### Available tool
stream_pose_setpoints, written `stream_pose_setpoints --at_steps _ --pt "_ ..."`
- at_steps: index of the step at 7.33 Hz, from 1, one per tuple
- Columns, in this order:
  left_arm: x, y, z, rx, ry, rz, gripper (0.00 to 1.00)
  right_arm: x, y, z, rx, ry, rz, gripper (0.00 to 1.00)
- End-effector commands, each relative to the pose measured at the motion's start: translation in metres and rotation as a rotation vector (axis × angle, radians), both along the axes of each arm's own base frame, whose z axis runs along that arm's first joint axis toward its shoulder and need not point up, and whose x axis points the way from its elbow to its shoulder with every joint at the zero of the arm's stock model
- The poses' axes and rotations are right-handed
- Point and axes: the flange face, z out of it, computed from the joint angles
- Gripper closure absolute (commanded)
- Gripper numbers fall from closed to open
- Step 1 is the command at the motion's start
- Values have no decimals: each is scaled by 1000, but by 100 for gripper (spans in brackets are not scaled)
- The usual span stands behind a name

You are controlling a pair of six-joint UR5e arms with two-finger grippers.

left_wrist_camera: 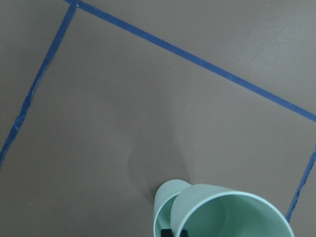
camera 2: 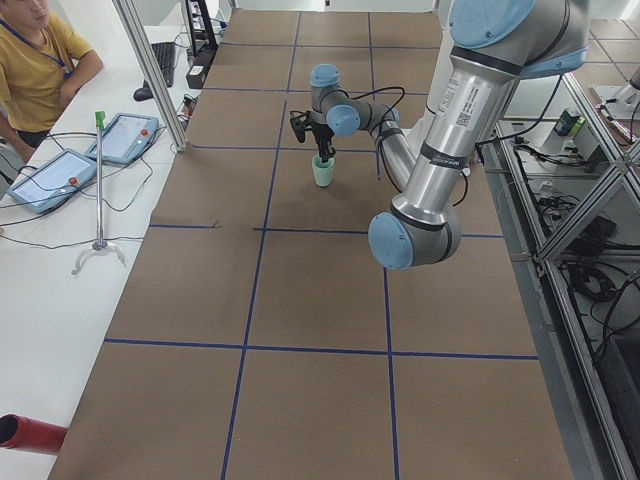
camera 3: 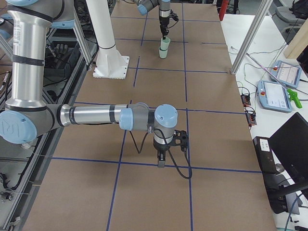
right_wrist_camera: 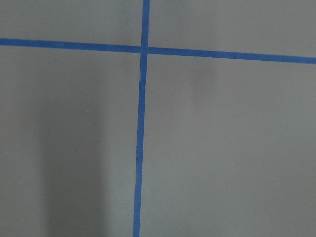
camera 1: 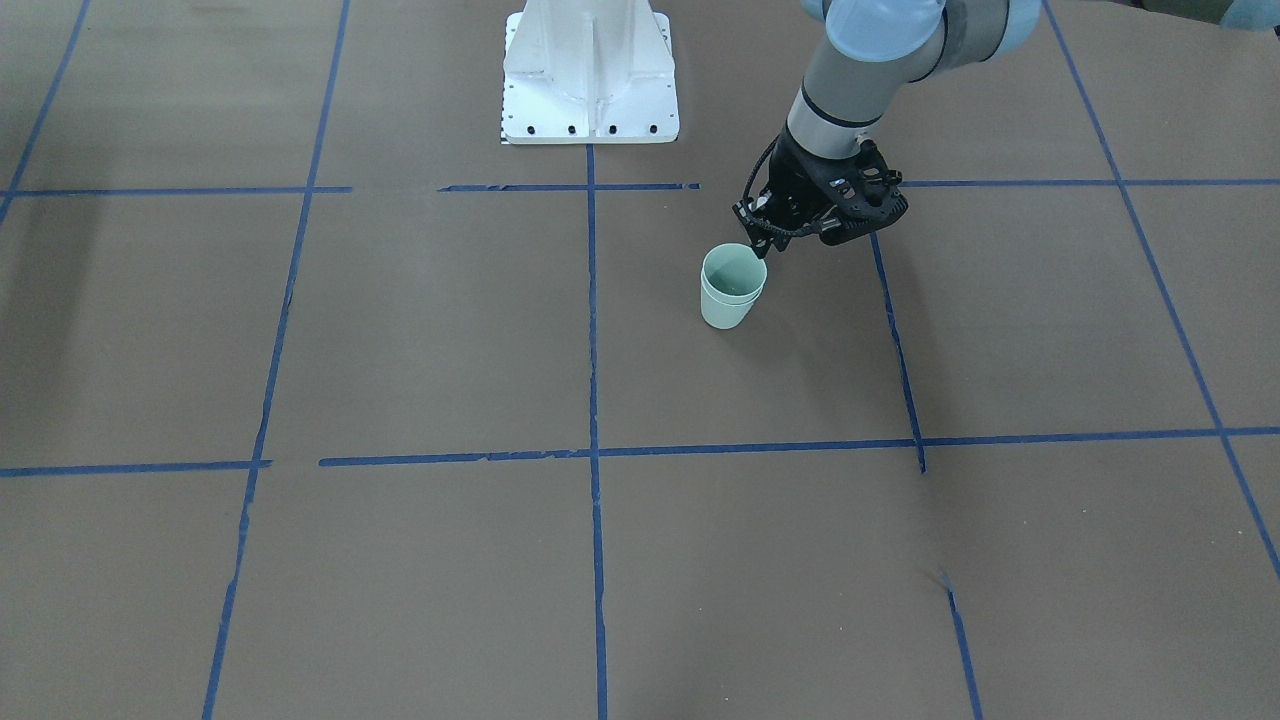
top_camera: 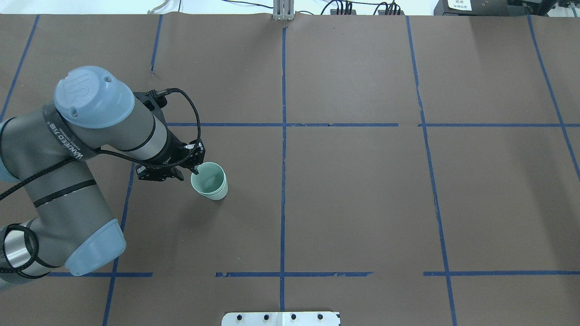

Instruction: Stack cups

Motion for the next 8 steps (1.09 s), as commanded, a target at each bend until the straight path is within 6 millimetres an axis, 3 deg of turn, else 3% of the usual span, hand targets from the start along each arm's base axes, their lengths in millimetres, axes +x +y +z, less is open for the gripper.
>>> stream_pose_setpoints --at_steps 1,2,3,4,6,8 --pt "-4 1 0 8 6 6 0 0 0 0 0 0 -1 0" --pt "-11 -2 0 17 9 4 0 0 0 0 0 0 -1 0" --pt "-25 2 19 89 -11 73 0 0 0 0 0 0 -1 0" --pt "-56 -14 45 143 -36 118 0 0 0 0 0 0 -1 0" --pt "-137 -45 103 267 -87 228 0 0 0 0 0 0 0 0" --pt "-254 -54 194 408 -153 383 0 0 0 0 0 0 0 0"
